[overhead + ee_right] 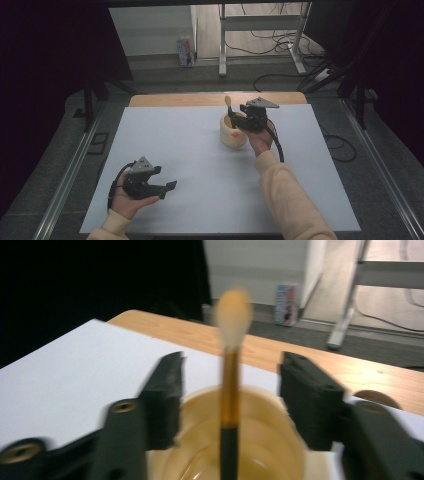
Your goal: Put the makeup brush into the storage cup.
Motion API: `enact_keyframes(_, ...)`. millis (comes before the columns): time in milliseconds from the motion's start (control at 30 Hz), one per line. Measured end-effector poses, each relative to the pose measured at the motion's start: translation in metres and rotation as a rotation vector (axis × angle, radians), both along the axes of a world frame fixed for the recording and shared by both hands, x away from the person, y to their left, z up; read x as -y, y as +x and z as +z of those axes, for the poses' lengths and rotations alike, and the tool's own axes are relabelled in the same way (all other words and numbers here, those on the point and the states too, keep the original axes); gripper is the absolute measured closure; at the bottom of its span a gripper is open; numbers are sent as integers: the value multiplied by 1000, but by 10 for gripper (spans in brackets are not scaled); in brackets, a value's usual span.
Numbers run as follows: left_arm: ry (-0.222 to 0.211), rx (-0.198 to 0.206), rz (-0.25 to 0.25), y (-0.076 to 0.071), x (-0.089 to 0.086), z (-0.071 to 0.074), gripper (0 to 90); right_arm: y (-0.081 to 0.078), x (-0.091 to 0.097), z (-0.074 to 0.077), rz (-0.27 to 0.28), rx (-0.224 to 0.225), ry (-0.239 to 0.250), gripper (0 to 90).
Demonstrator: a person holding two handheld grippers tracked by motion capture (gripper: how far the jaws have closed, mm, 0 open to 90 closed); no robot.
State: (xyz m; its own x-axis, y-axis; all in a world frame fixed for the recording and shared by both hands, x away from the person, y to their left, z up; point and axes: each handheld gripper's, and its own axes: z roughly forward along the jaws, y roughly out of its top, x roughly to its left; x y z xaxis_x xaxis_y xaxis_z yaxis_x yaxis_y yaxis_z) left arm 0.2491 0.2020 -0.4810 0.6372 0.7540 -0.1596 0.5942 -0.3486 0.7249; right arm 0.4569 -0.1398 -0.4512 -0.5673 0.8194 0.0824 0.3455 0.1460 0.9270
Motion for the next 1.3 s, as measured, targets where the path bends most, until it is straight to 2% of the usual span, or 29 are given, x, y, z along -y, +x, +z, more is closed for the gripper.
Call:
enact_keyframes(100, 0, 1, -1, 0, 0, 0, 203, -2, 0, 3, -18, -3, -1, 260)
enact_keyframes(367, -1, 2, 1, 0, 0, 1, 203, -4, 5, 7, 26, -40, -2, 216)
enact_keyframes(633, 0, 4, -4, 1, 2, 2, 202, -10, 3, 11, 70, -40, -41, 133)
enact_keyframes(800, -3, 0, -5, 2, 3, 2, 201, -12, 3, 13, 74, -31, -65, 115)
enact_keyframes(1100, -13, 10, 34, 2, 0, 4, 200, -12, 7, 11, 68, -26, -60, 99)
enact_keyframes(1300, -5, 11, 35, 0, 1, 3, 199, -13, 10, 13, 77, -30, -58, 99)
